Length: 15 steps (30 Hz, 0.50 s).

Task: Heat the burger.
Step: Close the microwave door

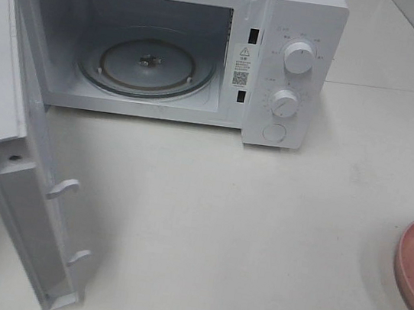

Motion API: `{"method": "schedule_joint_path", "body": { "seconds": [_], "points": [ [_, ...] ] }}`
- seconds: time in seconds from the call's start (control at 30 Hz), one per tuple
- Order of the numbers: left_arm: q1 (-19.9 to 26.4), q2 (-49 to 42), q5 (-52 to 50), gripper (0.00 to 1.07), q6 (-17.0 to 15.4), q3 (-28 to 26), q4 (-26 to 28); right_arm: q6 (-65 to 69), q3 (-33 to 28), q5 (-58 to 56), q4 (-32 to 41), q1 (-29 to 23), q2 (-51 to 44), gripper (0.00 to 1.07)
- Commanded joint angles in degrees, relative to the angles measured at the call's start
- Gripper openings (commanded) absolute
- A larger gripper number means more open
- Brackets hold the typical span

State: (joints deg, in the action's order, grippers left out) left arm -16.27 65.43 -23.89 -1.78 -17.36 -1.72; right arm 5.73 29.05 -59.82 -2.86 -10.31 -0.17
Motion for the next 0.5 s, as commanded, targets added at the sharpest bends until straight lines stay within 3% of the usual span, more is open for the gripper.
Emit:
{"method": "schedule_joint_path", "body": {
  "seconds": [0.03, 0.1, 0.23, 0.37, 0.43, 0.5],
  "points": [
    [-1.32, 2.06, -5.33, 0.00, -6.25, 0.11, -7.68, -0.46, -0.11, 0.34, -0.23, 0.40, -1.60, 0.75],
    [-1.43, 5.44, -11.46, 0.00, -10.54, 0.11, -12.43, -0.46, -0.11, 0.34, -0.23, 0.40, -1.60, 0.75],
    [-1.55, 8.71, -16.90, 0.00, -12.09, -0.23, -13.06, -0.46, -0.11, 0.34, -0.23, 0.40, -1.60, 0.75],
    [-4.07, 12.38, -17.76, 0.00, -11.00, -3.09, -11.52, -0.46, -0.11, 0.34, -0.23, 0.40, -1.60, 0.75],
    [-7.73, 15.01, -17.65, 0.00, -6.99, -6.36, -7.62, -0.46, -0.11, 0.34, -0.23, 0.40, -1.60, 0.75],
    [-8.59, 16.04, -17.65, 0.00, -5.44, -7.39, -5.61, -0.46, -0.11, 0.34, -0.23, 0.40, -1.60, 0.75]
  ]
}}
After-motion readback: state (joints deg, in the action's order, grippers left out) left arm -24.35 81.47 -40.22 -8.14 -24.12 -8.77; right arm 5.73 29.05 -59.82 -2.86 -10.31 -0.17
